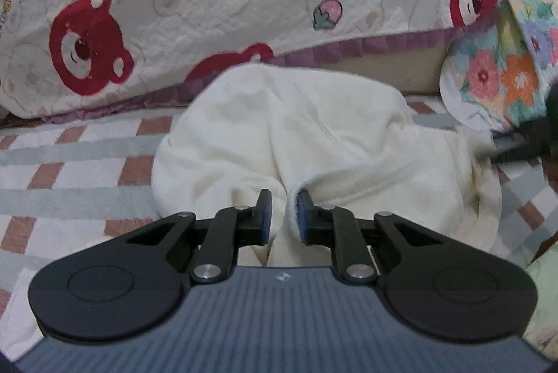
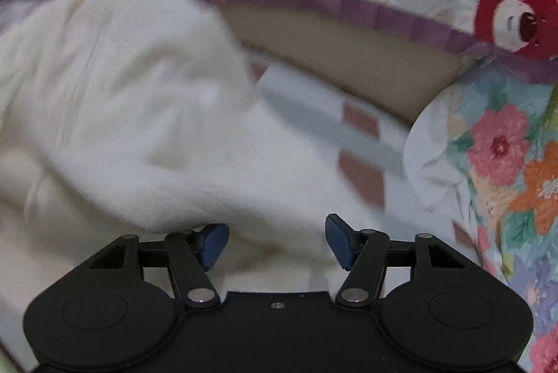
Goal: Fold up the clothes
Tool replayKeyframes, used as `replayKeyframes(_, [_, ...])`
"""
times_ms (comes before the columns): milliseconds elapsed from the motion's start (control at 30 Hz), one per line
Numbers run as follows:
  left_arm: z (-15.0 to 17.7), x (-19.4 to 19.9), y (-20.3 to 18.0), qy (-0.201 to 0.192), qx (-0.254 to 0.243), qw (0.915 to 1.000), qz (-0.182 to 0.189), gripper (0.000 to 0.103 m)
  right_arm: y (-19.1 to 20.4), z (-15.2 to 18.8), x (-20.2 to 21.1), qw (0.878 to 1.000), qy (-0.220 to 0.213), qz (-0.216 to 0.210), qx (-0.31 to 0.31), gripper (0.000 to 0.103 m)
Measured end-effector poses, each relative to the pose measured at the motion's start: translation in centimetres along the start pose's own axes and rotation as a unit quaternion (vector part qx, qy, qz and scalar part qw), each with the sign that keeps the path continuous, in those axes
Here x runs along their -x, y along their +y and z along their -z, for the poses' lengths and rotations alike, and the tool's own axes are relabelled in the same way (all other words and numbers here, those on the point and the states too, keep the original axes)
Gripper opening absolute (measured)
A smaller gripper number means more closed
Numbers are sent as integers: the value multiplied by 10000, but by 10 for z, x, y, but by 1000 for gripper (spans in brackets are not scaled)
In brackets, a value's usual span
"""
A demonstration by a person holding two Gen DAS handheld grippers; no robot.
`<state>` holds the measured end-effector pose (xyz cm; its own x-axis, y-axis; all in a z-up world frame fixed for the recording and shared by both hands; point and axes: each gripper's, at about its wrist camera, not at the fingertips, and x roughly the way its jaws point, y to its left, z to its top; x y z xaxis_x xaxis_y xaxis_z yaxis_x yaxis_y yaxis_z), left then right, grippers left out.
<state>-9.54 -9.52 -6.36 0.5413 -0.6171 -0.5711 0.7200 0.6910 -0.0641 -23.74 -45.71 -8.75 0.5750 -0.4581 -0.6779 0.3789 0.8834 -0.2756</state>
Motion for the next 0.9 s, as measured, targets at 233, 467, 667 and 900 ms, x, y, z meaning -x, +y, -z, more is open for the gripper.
replayKeyframes(233, [7,-17,-5,760,350,9936,763,41,-26,-60,-21,9967,-272,-143,-746,18])
replayKeyframes(467, [26,-16,-36,1291,-220,9875,880,77,-41,-89,-29,9859,-133,-640,-1541,15])
replayKeyframes(667, [32,-30,-37,1459,-134,9834,1072,12,-50,-88,-64,9929,581,-228,-1008,49])
replayKeyframes(900, [21,-17,-22,993,248,9888,1091,11,-70,-66,-66,9737,1077,-420,-1963,54])
